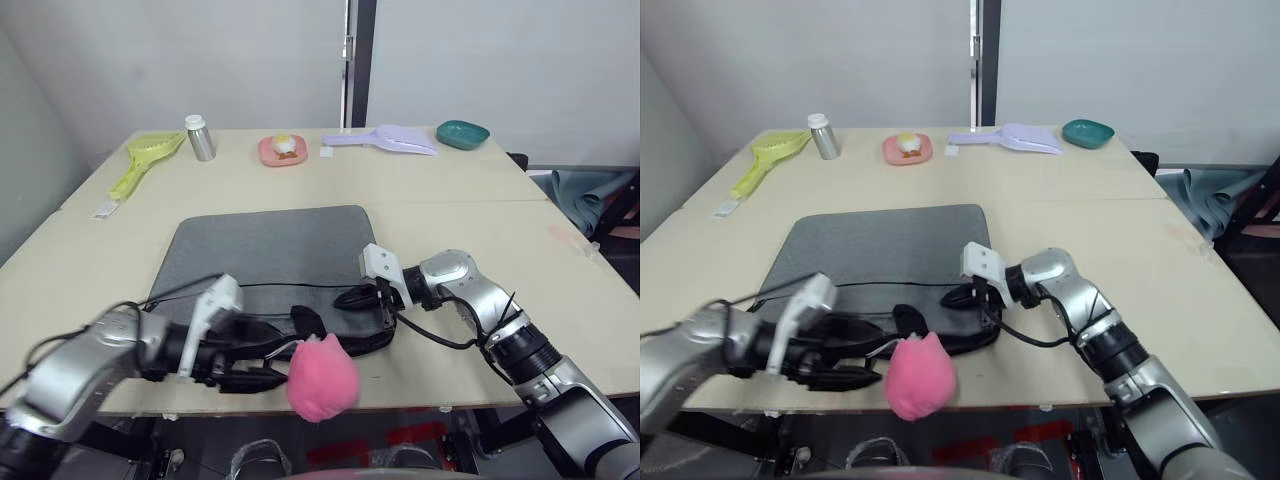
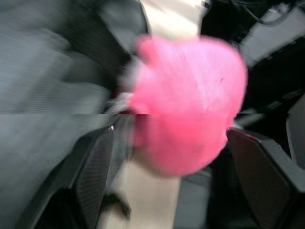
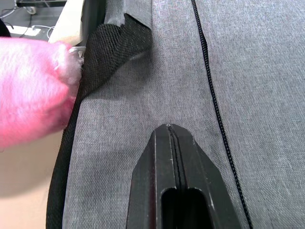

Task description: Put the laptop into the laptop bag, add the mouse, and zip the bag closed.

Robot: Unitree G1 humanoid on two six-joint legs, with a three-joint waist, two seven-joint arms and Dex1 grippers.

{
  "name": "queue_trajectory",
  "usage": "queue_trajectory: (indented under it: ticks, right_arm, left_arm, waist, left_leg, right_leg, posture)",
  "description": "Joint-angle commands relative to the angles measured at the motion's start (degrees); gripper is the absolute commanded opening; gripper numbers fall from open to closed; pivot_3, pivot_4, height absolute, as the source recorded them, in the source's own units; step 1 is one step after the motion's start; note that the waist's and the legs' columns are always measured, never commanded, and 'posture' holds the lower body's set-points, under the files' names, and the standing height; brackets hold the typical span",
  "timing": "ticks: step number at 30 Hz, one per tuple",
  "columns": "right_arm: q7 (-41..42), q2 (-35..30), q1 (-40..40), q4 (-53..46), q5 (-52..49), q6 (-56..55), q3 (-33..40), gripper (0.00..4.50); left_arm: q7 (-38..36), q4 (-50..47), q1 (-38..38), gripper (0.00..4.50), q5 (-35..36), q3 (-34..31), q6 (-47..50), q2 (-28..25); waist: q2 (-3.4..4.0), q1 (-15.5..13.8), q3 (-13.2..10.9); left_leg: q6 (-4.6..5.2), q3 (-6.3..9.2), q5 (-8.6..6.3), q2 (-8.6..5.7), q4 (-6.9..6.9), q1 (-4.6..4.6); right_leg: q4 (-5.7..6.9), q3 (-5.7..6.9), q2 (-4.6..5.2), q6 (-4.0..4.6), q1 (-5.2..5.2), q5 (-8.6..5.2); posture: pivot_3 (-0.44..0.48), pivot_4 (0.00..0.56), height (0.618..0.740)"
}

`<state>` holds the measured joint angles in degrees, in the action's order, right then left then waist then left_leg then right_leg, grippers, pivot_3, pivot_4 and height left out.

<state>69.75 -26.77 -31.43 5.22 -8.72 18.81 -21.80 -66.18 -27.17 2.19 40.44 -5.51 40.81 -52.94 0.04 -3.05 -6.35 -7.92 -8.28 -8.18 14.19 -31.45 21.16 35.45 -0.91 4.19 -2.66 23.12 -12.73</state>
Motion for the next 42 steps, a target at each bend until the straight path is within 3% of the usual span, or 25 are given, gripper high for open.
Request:
queue_trajectory:
  ticks: [1, 3, 6, 10, 12, 13, 20, 24, 27, 31, 39, 42]
  right_arm:
    - [1.4, -4.3, -0.7, 0.5, -1.4, 2.3, 3.8, 0.00]
    - [1.8, -5.7, -0.8, -0.5, -2.3, 2.2, 5.1, 0.00]
    - [2.3, -9.0, -1.2, -5.7, -8.4, 6.6, 11.5, 0.00]
    - [2.8, -14.3, 0.5, -12.7, -14.0, 11.2, 17.9, 0.00]
    - [2.3, -17.3, 2.0, -16.9, -17.4, 14.4, 21.9, 0.00]
    - [1.8, -19.1, 3.1, -19.5, -19.3, 16.4, 24.4, 0.00]
    - [-1.2, -29.9, 15.3, -35.4, -32.7, 30.1, 43.5, 0.00]
    - [-3.5, -32.6, 21.4, -42.0, -39.8, 35.8, 51.1, 0.00]
    - [-7.2, -33.0, 25.5, -48.2, -46.5, 40.4, 54.3, 0.00]
    - [-11.5, -33.2, 29.1, -51.5, -52.2, 42.7, 56.8, 0.00]
    - [-22.7, -34.9, 31.6, -53.2, -69.9, 43.4, 59.1, 0.00]
    - [-28.5, -35.7, 32.0, -51.7, -74.9, 42.8, 56.9, 0.00]
  left_arm:
    - [-6.5, -2.9, 6.4, 4.06, 3.3, -13.8, 0.9, -6.9]
    - [-8.1, -2.7, 8.4, 4.06, 4.4, -18.3, 0.6, -8.0]
    - [-5.8, 3.1, 5.3, 4.06, 4.7, -24.5, 0.9, -8.5]
    - [-1.7, 9.1, 1.2, 4.06, 1.4, -25.8, -3.7, -5.9]
    - [-3.0, 10.9, 1.4, 4.06, -0.8, -25.6, -8.1, -4.8]
    - [-3.4, 11.9, 1.5, 4.29, -1.6, -25.6, -10.1, -4.2]
    - [-6.9, 14.8, 1.8, 4.29, -4.9, -20.8, -15.9, -3.3]
    - [-8.6, 17.1, 0.7, 4.29, -7.4, -17.2, -19.1, -3.4]
    - [-14.8, 21.6, 0.7, 4.29, -10.8, -13.0, -24.4, -5.4]
    - [-20.7, 28.0, 0.5, 3.05, -12.3, -11.4, -27.7, -7.9]
    - [-24.7, 37.5, -4.2, 0.19, -16.2, -5.0, -34.7, -6.0]
    - [-25.9, 40.3, -5.6, 0.03, -18.5, -1.3, -38.3, -4.5]
  waist:
    - [0.00, 0.1, -0.3]
    - [-0.01, 0.0, -0.5]
    - [-0.01, -0.3, -0.8]
    - [0.05, -0.7, -0.9]
    - [0.03, -0.6, -0.9]
    - [0.02, -0.7, -0.9]
    - [-0.02, -2.2, -0.9]
    - [-0.02, -2.6, -1.0]
    - [-0.02, -2.6, -0.9]
    - [-0.02, -2.5, -0.9]
    - [-0.01, -3.2, -0.9]
    - [-0.01, -3.2, -0.9]
  left_leg:
    - [0.00, -0.05, 0.00, 0.00, 0.00, 0.03]
    - [0.00, -0.11, -0.01, -0.03, 0.11, 0.10]
    - [0.01, -0.10, -0.01, -0.01, 0.16, 0.22]
    - [0.07, -0.11, 0.05, 0.05, 0.04, 0.85]
    - [0.20, -0.13, 0.08, 0.07, 0.02, 0.86]
    - [0.31, -0.14, 0.11, 0.10, 0.00, 0.89]
    - [0.42, -0.19, 0.01, 0.11, -0.04, 0.82]
    - [0.17, -0.20, -0.18, 0.11, -0.22, 0.76]
    - [0.19, -0.24, -0.18, 0.11, -0.38, 0.71]
    - [0.19, -0.28, -0.18, 0.11, -0.47, 0.72]
    - [0.22, -0.28, -0.20, 0.07, -0.58, 0.73]
    - [0.22, -0.27, -0.20, 0.06, -0.59, 0.74]
  right_leg:
    - [-0.07, -0.09, 0.00, 0.00, 0.02, 0.00]
    - [-0.26, -0.14, -0.01, 0.00, 0.07, 0.00]
    - [-0.30, -0.11, -0.03, 0.00, 0.18, 0.00]
    - [-0.08, -0.19, -0.16, -0.07, 0.90, 0.08]
    - [-0.12, -0.21, -0.19, -0.11, 0.89, 0.10]
    - [-0.18, -0.21, -0.22, -0.11, 0.90, 0.10]
    - [-0.25, -0.26, -0.20, -0.11, 0.82, 0.09]
    - [-0.07, -0.32, -0.17, -0.13, 0.82, 0.10]
    - [0.05, -0.41, -0.17, -0.20, 0.80, 0.14]
    - [0.08, -0.46, -0.17, -0.27, 0.84, 0.18]
    - [0.18, -0.46, -0.10, -0.29, 0.83, 0.19]
    - [0.18, -0.46, -0.09, -0.29, 0.82, 0.19]
  posture:
    - [0.000, 0.150, 0.740]
    - [0.000, 0.150, 0.740]
    - [0.000, 0.150, 0.740]
    - [0.000, 0.150, 0.740]
    - [0.000, 0.150, 0.740]
    - [0.000, 0.150, 0.740]
    - [0.000, 0.150, 0.740]
    - [0.000, 0.150, 0.740]
    - [0.000, 0.150, 0.740]
    - [0.000, 0.150, 0.740]
    - [0.000, 0.150, 0.740]
    - [0.000, 0.150, 0.740]
